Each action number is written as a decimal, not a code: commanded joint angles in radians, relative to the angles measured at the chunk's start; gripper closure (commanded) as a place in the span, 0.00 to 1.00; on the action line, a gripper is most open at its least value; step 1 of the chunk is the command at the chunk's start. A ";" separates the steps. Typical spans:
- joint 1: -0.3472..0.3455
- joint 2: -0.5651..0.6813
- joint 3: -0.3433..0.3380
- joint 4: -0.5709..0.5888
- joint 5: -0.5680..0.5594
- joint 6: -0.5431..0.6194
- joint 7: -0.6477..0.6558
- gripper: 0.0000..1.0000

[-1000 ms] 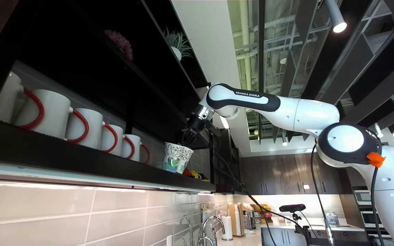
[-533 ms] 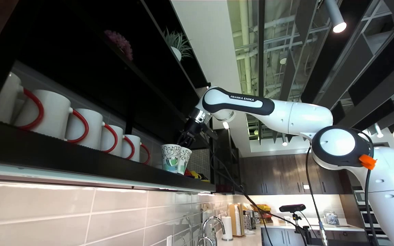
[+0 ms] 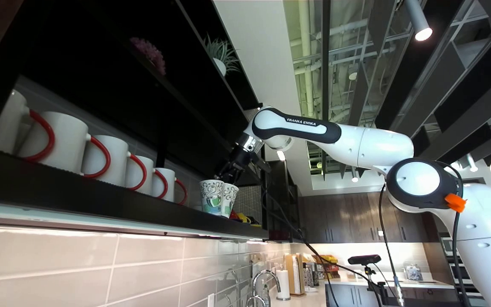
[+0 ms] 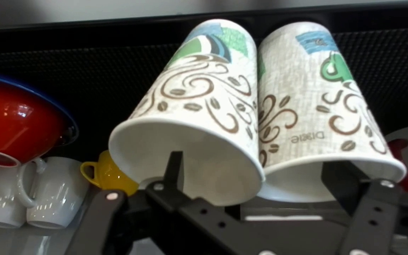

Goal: Put the paper cups in the cabinet

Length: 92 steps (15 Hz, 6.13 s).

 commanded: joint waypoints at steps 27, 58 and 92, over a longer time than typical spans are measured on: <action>-0.041 -0.159 -0.057 -0.078 0.015 0.122 0.081 0.00; -0.053 -0.148 -0.096 -0.267 0.142 0.244 0.173 0.99; -0.058 -0.037 -0.112 -0.102 0.051 0.225 0.171 0.38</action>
